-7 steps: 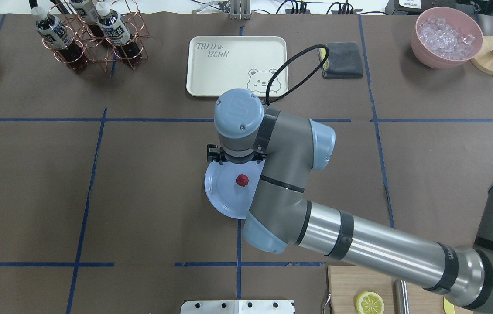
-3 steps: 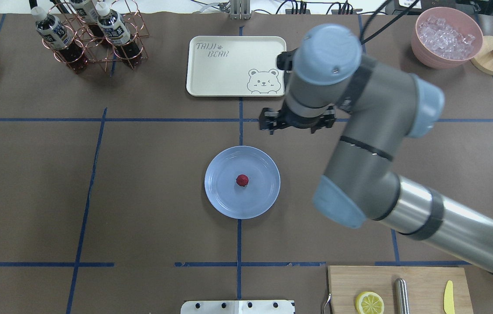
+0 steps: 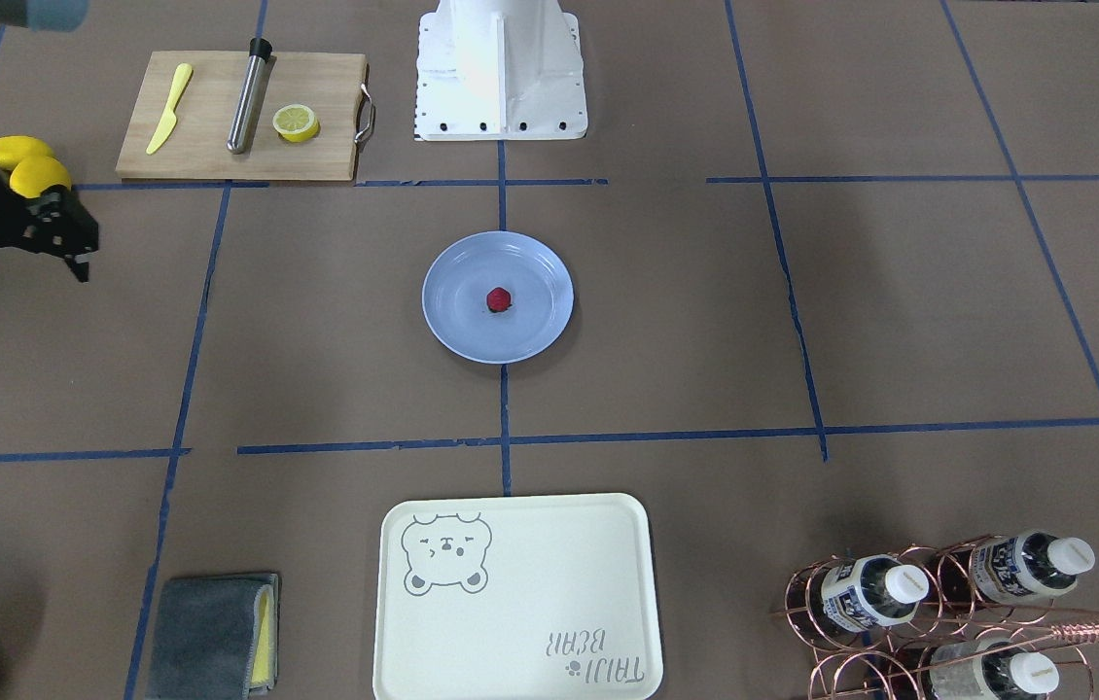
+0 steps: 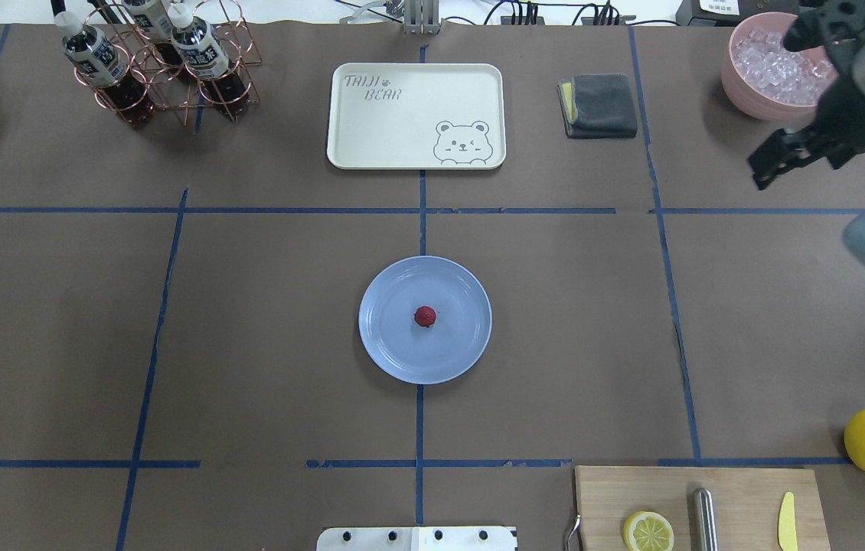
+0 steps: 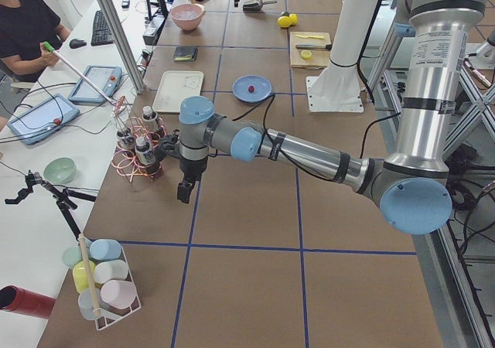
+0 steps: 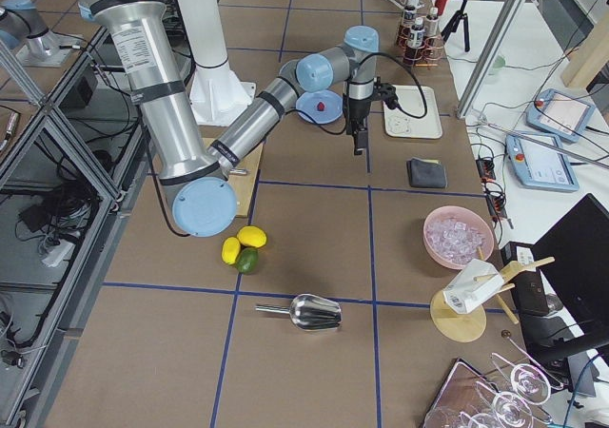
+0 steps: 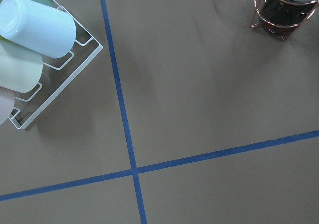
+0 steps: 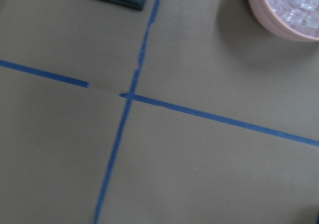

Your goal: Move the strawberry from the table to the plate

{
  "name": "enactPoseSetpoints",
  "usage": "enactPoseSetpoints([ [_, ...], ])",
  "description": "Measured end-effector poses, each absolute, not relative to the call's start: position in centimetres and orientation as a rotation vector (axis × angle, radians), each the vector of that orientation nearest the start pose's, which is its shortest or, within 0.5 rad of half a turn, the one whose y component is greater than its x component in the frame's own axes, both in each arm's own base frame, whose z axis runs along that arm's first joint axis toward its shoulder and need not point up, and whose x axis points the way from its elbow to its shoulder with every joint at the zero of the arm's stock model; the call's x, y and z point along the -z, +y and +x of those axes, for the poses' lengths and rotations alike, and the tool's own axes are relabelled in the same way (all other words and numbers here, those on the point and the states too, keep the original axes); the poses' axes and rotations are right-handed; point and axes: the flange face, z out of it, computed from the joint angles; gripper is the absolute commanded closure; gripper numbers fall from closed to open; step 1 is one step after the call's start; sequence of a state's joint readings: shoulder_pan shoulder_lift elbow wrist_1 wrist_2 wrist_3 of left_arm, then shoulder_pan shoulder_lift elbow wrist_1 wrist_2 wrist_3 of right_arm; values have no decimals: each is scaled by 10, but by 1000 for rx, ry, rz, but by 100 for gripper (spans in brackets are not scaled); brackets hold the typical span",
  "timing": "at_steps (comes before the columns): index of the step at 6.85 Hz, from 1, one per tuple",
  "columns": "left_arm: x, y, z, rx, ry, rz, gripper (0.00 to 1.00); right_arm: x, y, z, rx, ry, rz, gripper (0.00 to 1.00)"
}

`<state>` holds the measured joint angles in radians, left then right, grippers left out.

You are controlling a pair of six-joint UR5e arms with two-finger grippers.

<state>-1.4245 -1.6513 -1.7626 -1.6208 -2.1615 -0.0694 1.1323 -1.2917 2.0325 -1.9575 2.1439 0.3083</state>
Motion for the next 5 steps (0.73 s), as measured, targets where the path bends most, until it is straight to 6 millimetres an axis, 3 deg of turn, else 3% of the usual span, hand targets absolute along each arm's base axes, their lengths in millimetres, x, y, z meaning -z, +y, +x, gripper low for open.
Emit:
enactPoseSetpoints([
  [1, -549, -537, -24, -192, 625, 224, 0, -401, -519, -100, 267, -676, 82, 0],
  [3, -611, -520, -62, -224, 696, 163, 0, -493, -521, -12, 302, -733, 42, 0],
  [5, -654, -487, -75, -213, 738, 114, 0, -580, -518, 51, 253, -836, 43, 0],
])
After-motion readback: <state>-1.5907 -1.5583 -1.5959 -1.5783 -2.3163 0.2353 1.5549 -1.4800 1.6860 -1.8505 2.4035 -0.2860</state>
